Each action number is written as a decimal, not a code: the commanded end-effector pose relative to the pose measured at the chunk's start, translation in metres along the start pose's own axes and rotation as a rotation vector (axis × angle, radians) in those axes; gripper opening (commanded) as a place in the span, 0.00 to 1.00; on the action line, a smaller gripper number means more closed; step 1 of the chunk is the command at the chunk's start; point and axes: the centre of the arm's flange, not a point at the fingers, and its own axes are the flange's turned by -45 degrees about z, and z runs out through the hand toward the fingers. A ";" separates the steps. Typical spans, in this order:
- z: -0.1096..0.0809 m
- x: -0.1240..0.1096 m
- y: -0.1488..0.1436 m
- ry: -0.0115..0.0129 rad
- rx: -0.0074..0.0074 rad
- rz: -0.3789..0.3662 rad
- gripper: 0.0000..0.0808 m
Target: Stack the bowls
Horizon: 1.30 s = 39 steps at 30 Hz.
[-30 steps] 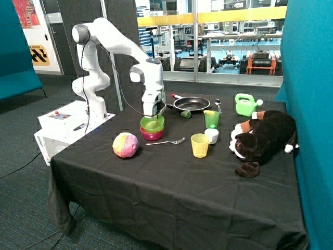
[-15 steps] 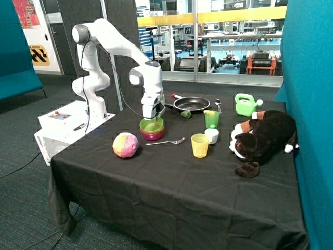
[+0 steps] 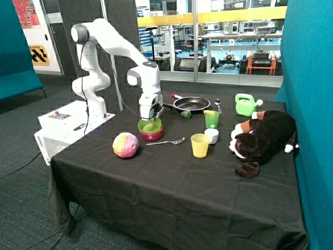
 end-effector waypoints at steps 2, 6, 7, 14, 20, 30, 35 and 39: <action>0.001 -0.004 0.002 0.0012 0.0014 -0.006 0.67; 0.001 -0.005 0.001 0.0012 0.0014 -0.009 0.70; 0.001 -0.005 0.000 0.0012 0.0014 -0.009 0.70; 0.001 -0.005 -0.003 0.0012 0.0014 -0.015 0.73; -0.005 -0.008 -0.009 0.0012 0.0014 -0.028 0.71; -0.023 -0.019 -0.013 0.0012 0.0014 -0.051 0.67; -0.027 -0.025 -0.011 0.0012 0.0014 -0.051 0.65; -0.029 -0.031 -0.010 0.0012 0.0014 -0.054 0.64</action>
